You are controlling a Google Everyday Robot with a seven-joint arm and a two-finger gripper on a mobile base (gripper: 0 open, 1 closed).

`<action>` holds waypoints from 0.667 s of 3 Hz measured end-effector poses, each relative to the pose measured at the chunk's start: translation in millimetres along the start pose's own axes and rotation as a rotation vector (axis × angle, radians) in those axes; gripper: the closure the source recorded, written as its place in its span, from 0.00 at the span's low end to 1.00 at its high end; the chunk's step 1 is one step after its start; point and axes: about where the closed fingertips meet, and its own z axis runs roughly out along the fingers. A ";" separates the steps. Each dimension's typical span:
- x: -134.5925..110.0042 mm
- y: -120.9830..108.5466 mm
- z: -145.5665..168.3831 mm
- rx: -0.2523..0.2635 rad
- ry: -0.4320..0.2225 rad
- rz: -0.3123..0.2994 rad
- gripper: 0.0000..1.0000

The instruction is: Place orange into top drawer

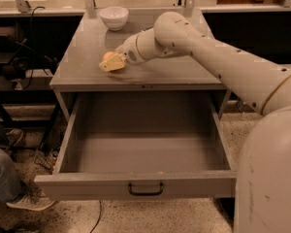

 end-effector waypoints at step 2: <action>-5.7 1.8 -17.1 0.001 -0.034 -0.029 0.84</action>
Offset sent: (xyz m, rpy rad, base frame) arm -0.0160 -0.0301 0.0324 0.0435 -0.0786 0.0084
